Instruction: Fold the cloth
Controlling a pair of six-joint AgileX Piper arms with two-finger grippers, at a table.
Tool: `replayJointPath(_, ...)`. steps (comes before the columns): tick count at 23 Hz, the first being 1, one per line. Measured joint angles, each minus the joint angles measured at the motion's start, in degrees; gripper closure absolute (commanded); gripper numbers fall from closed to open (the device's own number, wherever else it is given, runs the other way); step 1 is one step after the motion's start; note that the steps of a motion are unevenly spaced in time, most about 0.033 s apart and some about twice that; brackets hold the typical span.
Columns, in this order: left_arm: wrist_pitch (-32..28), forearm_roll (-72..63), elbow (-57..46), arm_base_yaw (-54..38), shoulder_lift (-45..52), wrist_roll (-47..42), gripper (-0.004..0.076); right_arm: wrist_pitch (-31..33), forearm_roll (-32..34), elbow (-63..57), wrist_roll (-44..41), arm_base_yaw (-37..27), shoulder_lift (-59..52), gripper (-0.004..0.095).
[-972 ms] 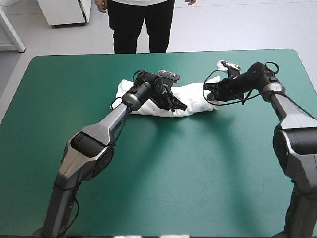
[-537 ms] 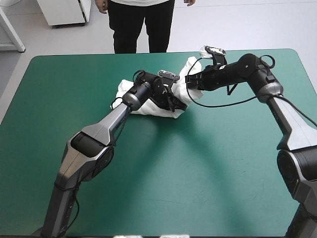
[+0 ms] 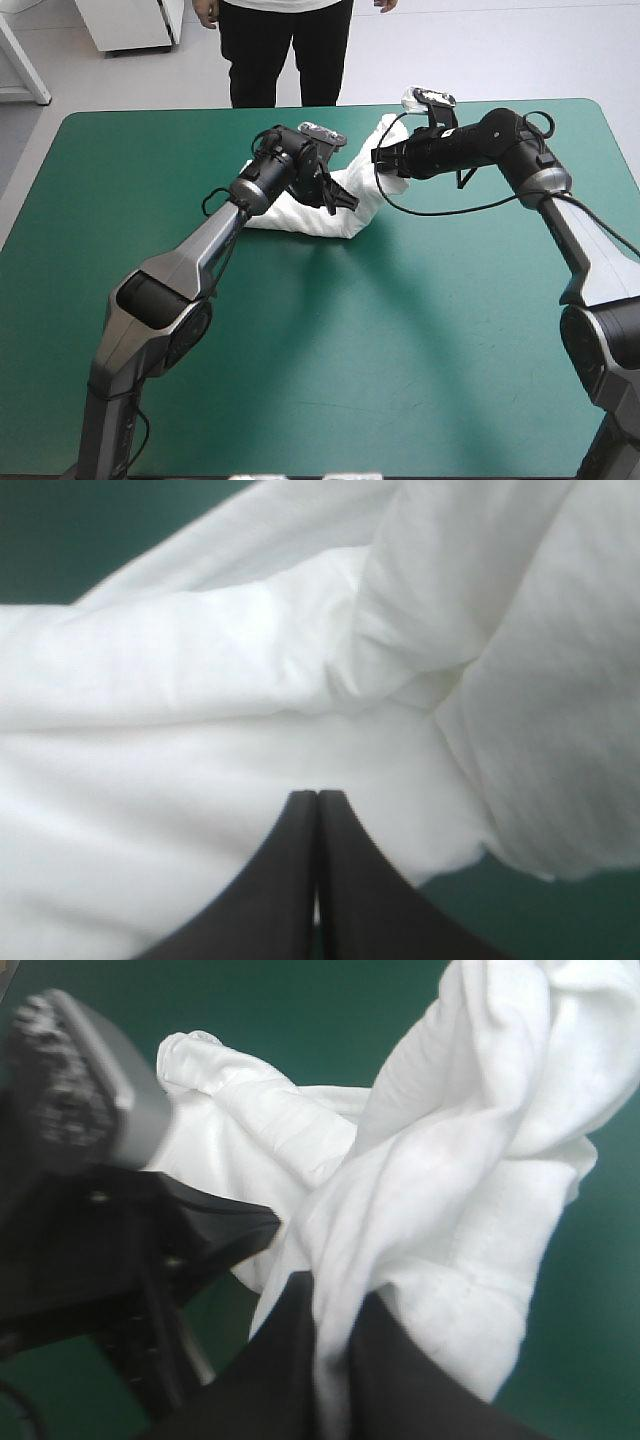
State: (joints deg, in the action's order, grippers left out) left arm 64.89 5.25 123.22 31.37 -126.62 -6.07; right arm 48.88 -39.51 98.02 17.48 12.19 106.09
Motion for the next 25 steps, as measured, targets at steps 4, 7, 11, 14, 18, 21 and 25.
replayJointPath(4, 3.3, 1.7, -4.4, -1.3, 8.2, -1.2, 0.0734, -0.3, 0.0, 0.0, 0.3, 0.0, 0.0, 0.0916)
replayJointPath(7, 1.2, 4.6, -17.7, -2.4, 17.9, -3.0, 0.0734, -1.0, 0.1, 0.0, 0.7, 1.2, 0.0, 0.0917)
replayJointPath(11, -5.1, 5.6, -43.8, -3.0, 39.0, -6.5, 0.0734, -5.8, 0.1, 0.0, 1.0, 6.4, 0.3, 0.0917)
replayJointPath(14, -5.4, 5.6, -52.8, -3.0, 51.0, -7.8, 0.0734, -10.0, -0.7, 0.0, 1.2, 9.8, 2.8, 0.0917)
replayJointPath(18, -4.2, 4.4, -60.7, -3.1, 63.2, -10.1, 0.0734, -15.3, -1.1, 1.1, 1.2, 14.3, 7.3, 0.0917)
replayJointPath(21, -4.8, 4.1, -63.0, -3.1, 69.3, -10.3, 0.0734, -16.8, -1.1, 5.1, 1.1, 16.4, 11.4, 0.0917)
replayJointPath(25, -4.1, 3.4, -63.6, -3.1, 72.6, -10.4, 0.0734, -15.5, -1.7, 13.4, 0.5, 18.0, 17.8, 0.0917)
